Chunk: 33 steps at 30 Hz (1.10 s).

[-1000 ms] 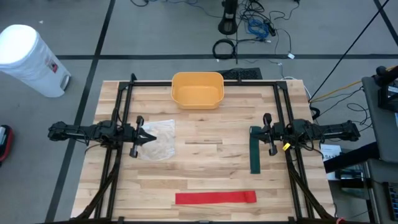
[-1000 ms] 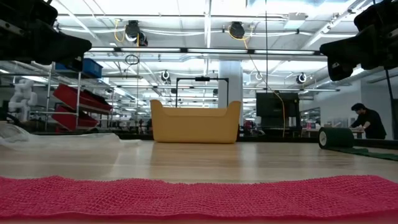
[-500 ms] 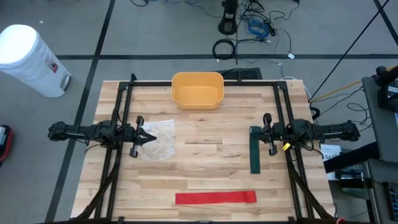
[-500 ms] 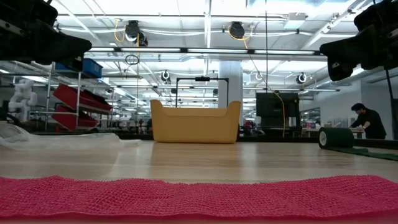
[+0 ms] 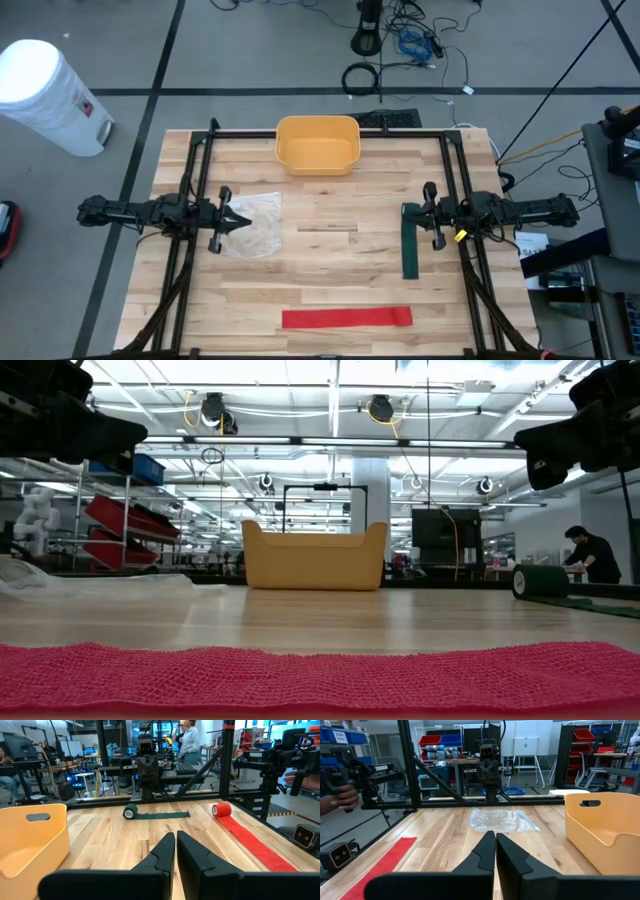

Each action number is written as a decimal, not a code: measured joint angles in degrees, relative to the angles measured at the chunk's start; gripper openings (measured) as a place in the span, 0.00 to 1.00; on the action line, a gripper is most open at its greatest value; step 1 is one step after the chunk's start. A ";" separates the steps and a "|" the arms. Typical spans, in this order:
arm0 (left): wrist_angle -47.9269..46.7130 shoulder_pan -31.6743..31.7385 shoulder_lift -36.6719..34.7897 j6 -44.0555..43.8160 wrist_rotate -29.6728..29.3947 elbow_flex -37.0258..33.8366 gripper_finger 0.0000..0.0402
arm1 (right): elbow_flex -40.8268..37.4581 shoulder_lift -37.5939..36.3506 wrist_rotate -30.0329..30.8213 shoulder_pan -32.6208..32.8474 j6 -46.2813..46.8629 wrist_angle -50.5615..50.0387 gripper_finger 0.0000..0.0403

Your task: Roll bandage

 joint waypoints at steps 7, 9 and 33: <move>0.01 -0.01 0.00 -0.14 0.01 -0.02 0.06 | 0.00 0.00 0.00 0.00 0.00 0.00 0.00; 0.56 0.01 0.02 -1.40 0.01 -0.01 0.06 | 0.00 0.00 0.02 -0.02 0.00 0.01 0.00; -3.42 -0.05 0.02 -7.14 -0.50 8.10 0.06 | -0.02 0.00 0.00 0.00 0.00 0.00 0.00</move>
